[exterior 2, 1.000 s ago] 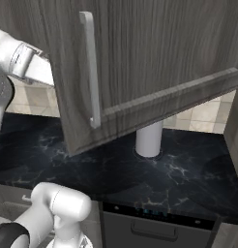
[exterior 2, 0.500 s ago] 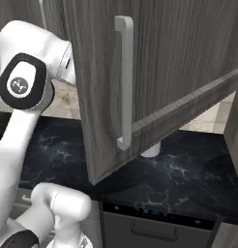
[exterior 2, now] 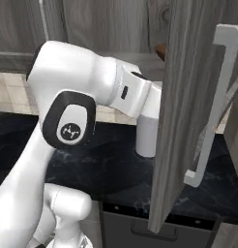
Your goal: Move the bowls from the cabinet to the plates on the dining table.
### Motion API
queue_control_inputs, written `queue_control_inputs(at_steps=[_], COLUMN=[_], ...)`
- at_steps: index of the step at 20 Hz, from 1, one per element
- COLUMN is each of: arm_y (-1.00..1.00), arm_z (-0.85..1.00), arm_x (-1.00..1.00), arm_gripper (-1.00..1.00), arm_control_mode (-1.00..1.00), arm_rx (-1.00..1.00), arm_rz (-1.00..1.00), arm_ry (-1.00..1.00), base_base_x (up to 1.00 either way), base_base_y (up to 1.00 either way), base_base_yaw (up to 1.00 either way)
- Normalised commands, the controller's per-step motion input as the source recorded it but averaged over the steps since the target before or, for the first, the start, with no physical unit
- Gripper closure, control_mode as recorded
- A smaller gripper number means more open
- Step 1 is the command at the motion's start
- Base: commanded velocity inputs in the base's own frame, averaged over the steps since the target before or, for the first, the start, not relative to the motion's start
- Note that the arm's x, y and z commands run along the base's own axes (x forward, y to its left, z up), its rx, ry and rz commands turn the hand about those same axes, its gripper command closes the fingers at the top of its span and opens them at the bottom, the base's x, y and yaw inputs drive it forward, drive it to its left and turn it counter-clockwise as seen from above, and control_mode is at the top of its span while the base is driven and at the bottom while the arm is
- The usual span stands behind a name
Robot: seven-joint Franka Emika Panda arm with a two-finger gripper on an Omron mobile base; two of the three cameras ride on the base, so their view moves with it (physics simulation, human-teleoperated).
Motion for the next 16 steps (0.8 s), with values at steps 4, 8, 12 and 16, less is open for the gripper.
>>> queue_control_inputs(at_steps=[4,8,12,16], arm_y=[-0.19,-0.07,0.60,0.87], arm_z=[-0.29,-0.18,-0.04,0.03], arm_x=[0.62,0.59,-0.07,-0.48], arm_gripper=[-1.00,-1.00,-1.00,-1.00], arm_control_mode=[-1.00,-1.00,-1.00,-1.00], arm_rx=[0.16,0.10,-0.06,-0.19], arm_rz=[0.27,0.32,0.22,0.07], arm_ry=[-0.02,-0.06,-0.09,-0.22], base_base_x=[0.00,0.00,0.00,0.00], base_base_y=[0.00,0.00,0.00,0.00], base_base_yaw=[0.00,0.00,0.00,0.00])
